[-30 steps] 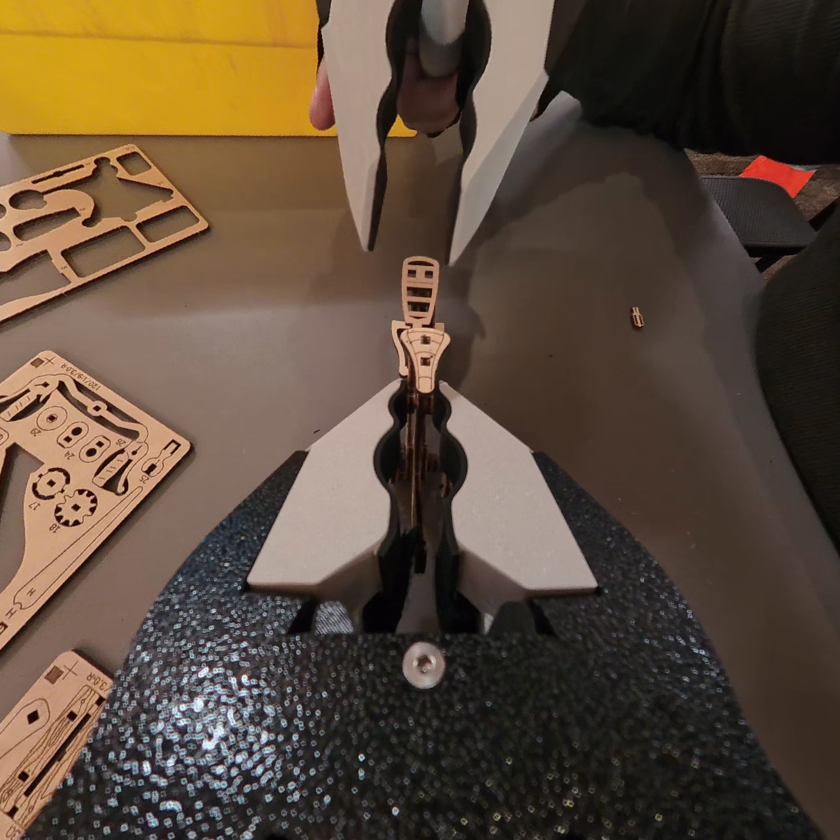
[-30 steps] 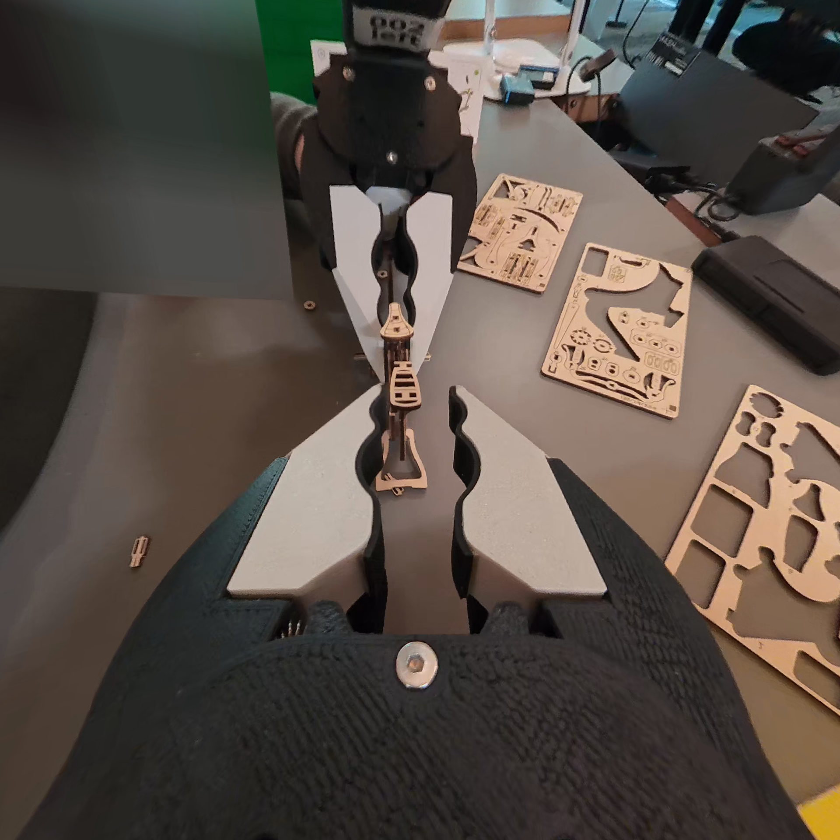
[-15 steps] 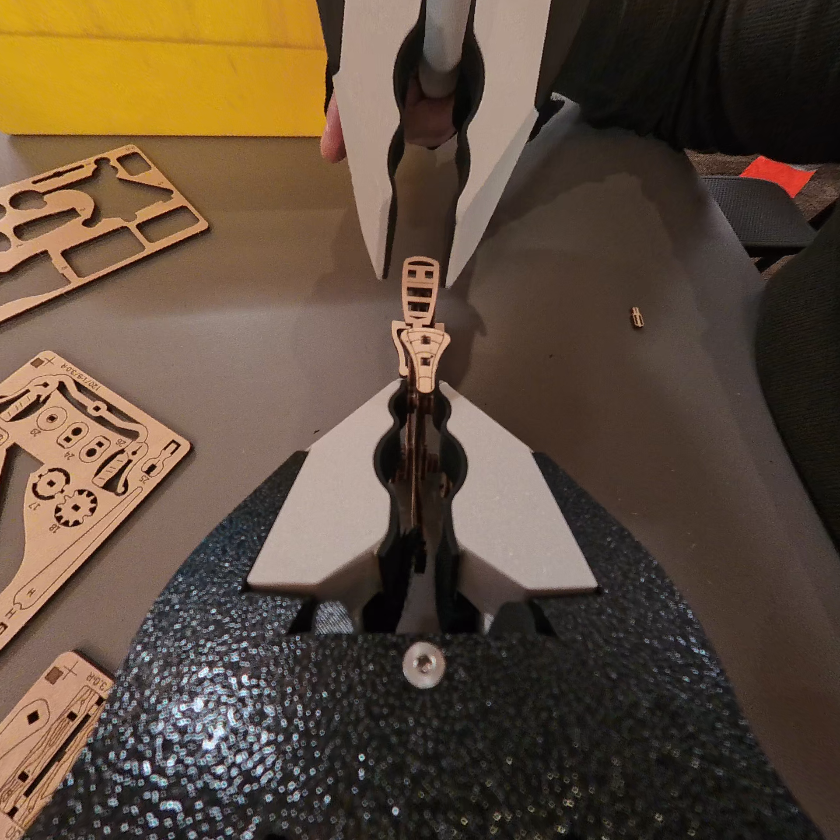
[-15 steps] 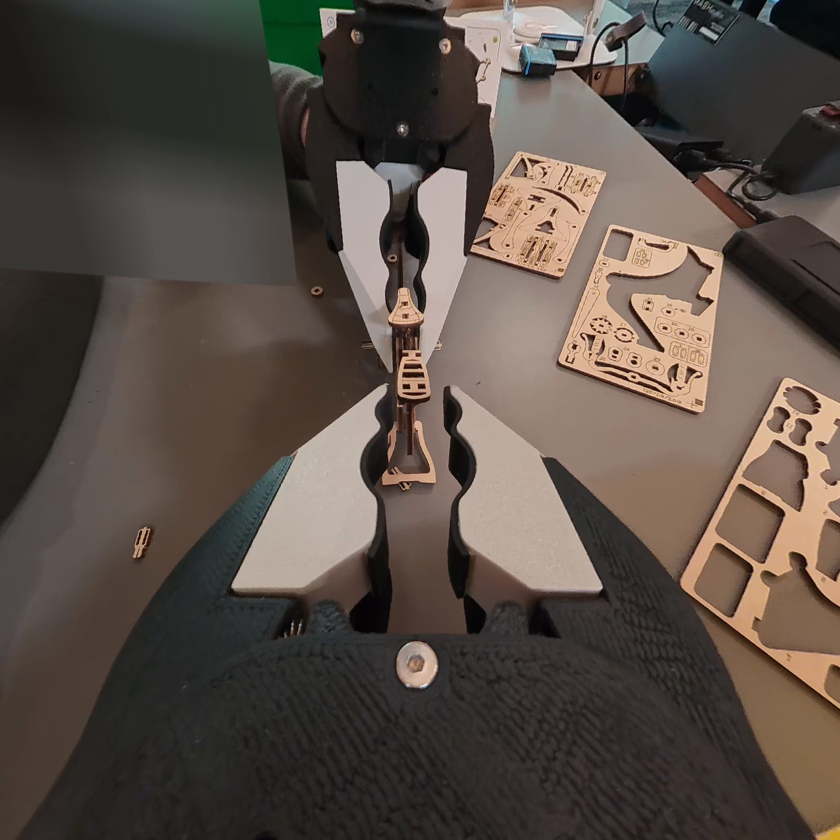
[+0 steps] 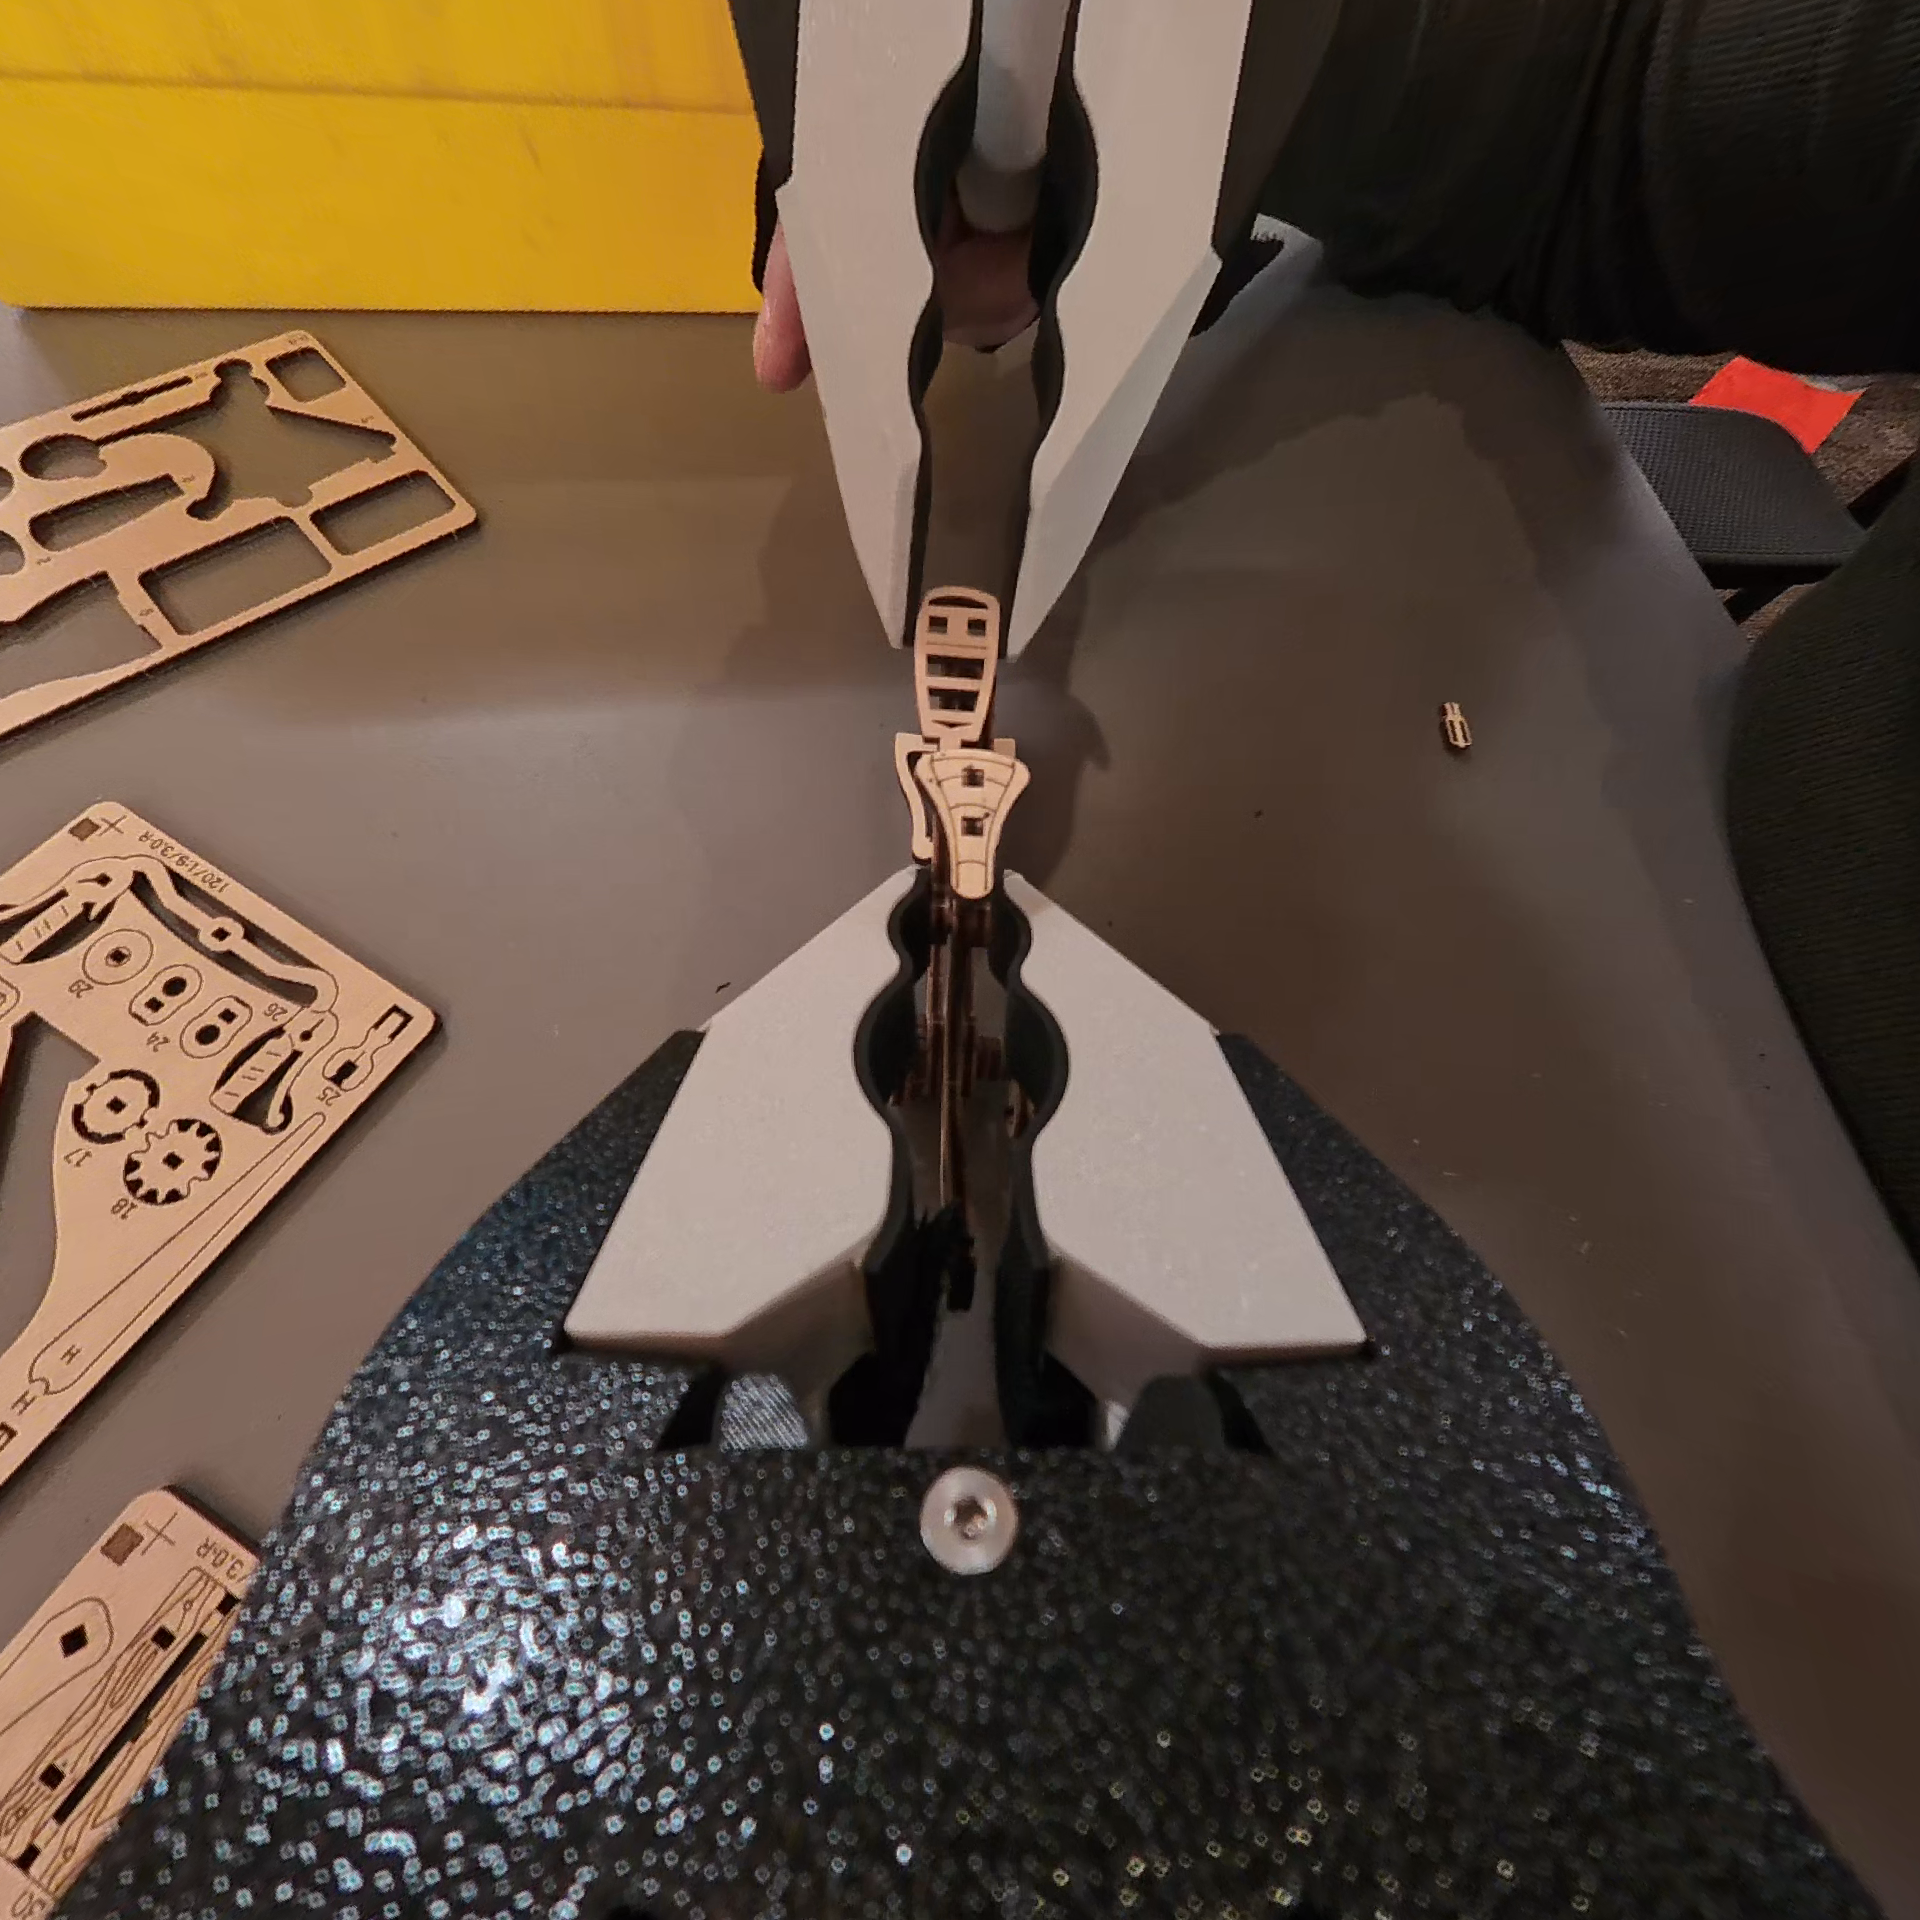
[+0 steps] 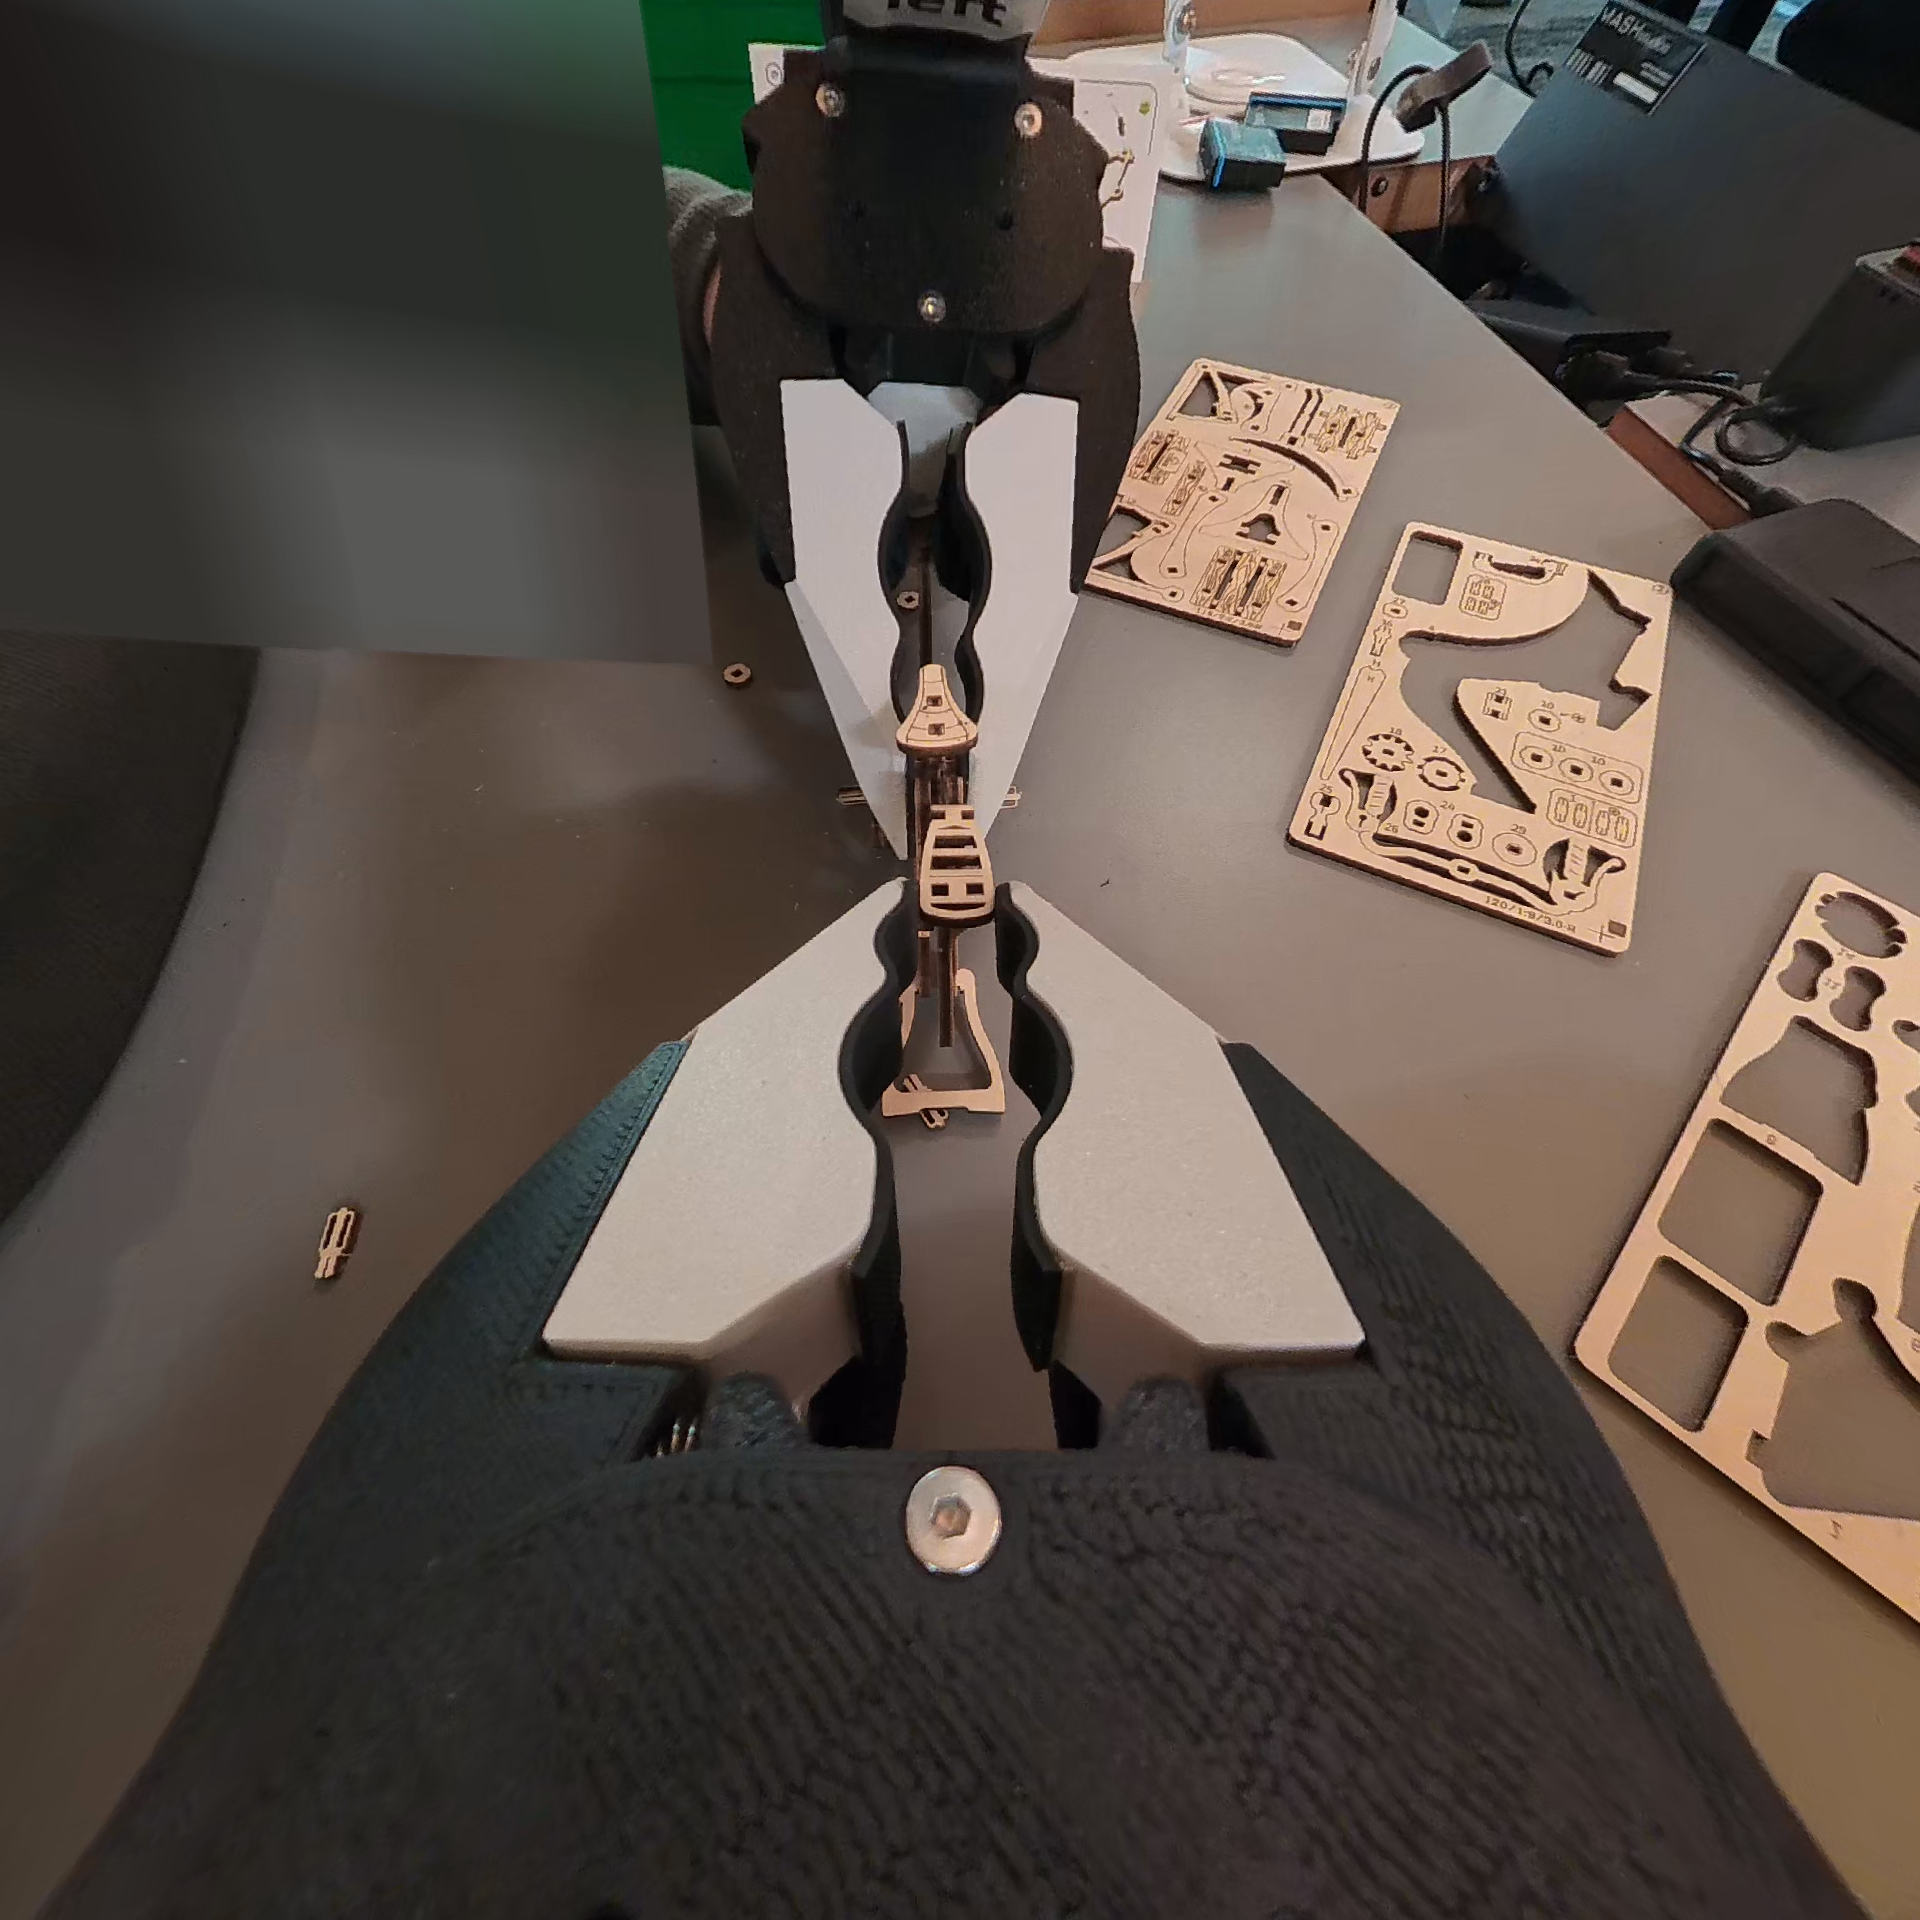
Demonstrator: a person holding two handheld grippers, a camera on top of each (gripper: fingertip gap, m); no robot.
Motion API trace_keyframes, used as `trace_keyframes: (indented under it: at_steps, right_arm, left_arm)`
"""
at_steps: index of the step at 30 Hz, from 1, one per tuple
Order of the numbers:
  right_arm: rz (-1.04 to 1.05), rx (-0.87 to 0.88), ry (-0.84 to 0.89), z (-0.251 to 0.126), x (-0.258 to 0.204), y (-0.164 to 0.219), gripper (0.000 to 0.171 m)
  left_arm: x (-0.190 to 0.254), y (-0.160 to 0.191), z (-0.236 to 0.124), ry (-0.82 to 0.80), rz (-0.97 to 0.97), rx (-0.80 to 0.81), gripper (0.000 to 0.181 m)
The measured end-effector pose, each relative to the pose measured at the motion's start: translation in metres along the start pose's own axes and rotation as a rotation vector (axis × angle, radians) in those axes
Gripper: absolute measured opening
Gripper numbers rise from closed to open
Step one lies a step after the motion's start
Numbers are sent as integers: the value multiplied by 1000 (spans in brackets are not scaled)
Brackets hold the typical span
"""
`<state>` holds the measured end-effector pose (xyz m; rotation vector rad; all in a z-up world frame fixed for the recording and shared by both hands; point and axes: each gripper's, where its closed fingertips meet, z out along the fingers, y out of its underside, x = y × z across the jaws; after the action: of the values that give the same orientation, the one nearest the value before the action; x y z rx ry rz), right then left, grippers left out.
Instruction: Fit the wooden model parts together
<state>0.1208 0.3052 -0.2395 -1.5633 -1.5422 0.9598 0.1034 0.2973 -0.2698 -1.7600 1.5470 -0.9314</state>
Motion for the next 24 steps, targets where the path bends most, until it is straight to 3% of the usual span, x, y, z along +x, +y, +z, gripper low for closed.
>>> trace_keyframes:
  at_steps: [24]
  right_arm:
    - [-9,52,-10,3,-2,-8,12]
  left_arm:
    - [0,0,0,0,0,1,8]
